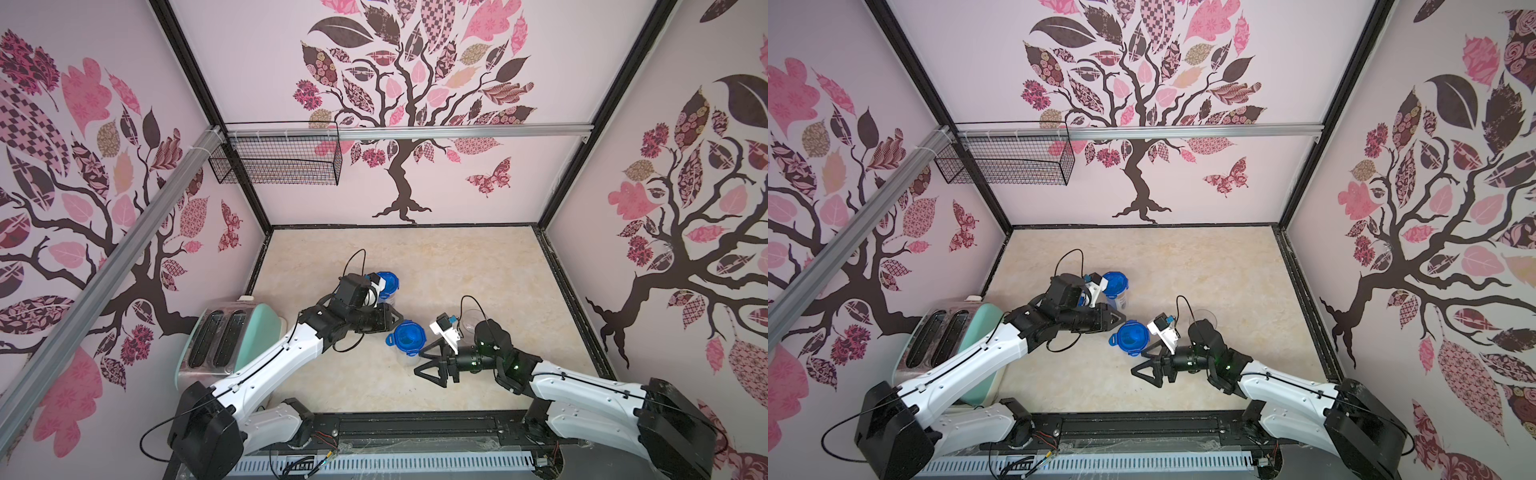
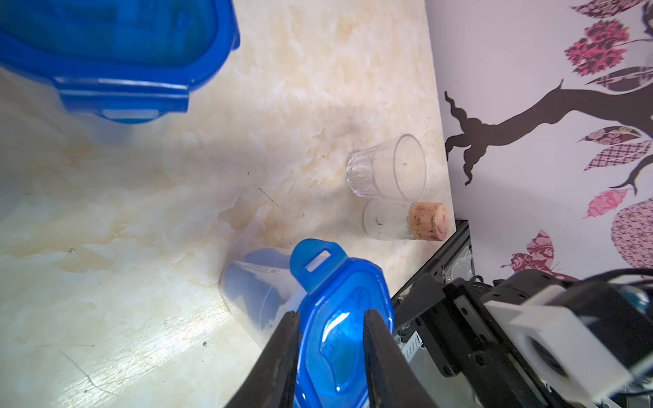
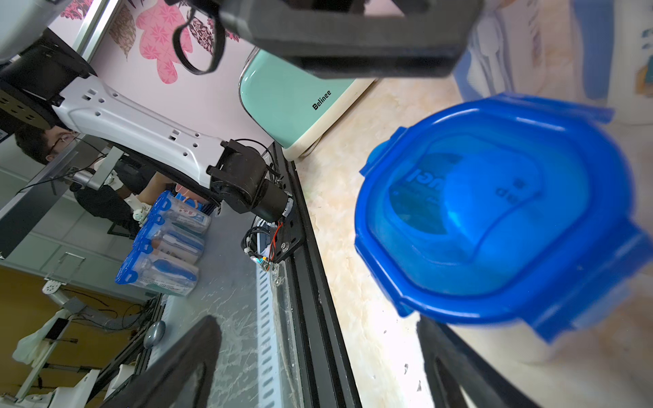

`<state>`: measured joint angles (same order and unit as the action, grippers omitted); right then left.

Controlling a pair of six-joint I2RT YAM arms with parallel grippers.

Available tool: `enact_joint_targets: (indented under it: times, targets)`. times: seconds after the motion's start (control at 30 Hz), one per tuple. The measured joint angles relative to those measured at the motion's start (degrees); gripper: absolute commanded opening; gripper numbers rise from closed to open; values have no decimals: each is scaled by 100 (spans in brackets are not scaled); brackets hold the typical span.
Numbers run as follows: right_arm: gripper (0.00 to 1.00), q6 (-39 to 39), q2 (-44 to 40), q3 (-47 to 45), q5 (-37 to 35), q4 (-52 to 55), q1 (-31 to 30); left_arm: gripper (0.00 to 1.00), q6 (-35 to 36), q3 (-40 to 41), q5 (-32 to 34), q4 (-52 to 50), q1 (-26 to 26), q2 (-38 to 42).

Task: Take out toiletry kits
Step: Unfasten the latch on the container.

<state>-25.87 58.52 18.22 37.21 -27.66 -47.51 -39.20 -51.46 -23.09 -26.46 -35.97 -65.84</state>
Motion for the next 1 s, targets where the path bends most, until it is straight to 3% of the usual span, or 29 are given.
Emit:
enact_joint_targets:
  times: [0.2,0.53,1.0]
  targets:
    - [88,44,-238,-149,-203,39,50,35,-284,225,-476,595,-162,254]
    - [85,-170,-310,-656,-299,-354,387,33,-752,859,-1119,1912,-577,-413]
    - [84,-354,-79,-852,-173,-802,389,13,-946,1176,-1329,2758,-577,-728]
